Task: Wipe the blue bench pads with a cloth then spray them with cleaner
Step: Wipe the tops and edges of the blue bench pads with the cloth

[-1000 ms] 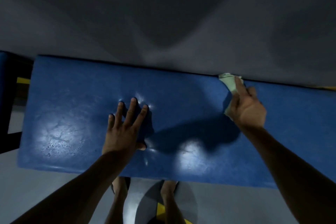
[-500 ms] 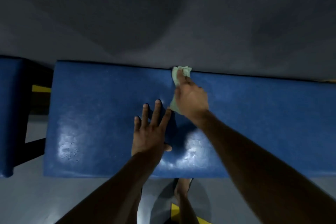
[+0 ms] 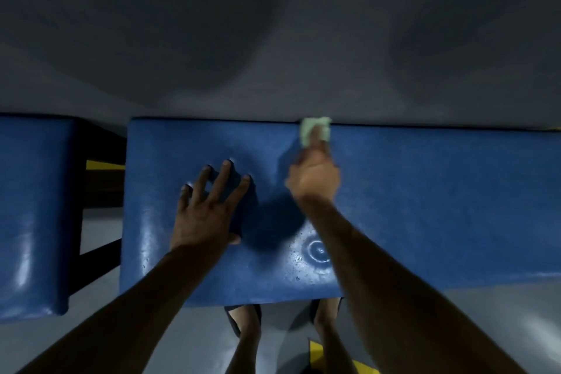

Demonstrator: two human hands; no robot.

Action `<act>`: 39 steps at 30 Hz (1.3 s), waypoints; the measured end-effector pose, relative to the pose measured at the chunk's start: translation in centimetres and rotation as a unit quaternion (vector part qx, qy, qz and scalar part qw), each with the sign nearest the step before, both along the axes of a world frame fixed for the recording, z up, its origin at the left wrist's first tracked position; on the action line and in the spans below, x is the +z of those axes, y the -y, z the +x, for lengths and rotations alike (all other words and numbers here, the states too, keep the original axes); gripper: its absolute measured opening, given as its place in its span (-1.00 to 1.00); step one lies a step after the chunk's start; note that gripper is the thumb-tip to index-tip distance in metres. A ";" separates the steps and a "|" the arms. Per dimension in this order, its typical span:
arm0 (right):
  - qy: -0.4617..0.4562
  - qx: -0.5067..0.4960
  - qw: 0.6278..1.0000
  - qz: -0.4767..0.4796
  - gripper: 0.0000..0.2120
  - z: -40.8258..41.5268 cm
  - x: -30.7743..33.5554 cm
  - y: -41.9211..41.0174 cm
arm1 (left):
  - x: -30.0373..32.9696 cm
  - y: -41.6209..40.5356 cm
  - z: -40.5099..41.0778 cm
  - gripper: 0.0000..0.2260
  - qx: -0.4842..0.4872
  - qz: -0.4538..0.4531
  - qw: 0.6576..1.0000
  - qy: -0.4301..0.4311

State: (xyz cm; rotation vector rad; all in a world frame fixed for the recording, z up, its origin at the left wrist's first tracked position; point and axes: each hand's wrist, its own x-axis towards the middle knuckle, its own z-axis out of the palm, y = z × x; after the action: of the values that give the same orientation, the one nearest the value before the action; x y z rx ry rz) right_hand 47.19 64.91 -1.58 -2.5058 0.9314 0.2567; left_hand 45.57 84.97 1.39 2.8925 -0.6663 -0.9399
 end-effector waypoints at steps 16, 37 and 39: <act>0.010 -0.177 0.984 -0.013 -0.34 -2.7 0.3 9.3 | -0.8 -0.1 -0.3 0.04 -0.001 0.007 1.000 -0.006; 0.044 -0.111 0.990 -0.073 -0.37 -9.0 -1.0 3.2 | -1.1 -0.4 -0.3 0.02 -0.001 -0.015 1.000 0.003; 0.048 -0.007 0.997 -0.062 -0.33 -8.3 -1.0 -0.8 | -1.1 -0.5 -0.2 0.02 -0.002 -0.019 1.000 0.009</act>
State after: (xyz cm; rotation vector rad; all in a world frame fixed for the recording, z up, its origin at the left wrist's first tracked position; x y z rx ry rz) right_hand 38.88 65.74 -2.59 -2.5985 0.9516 0.0745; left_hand 45.34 85.47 0.30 2.8702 -0.6844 -0.8927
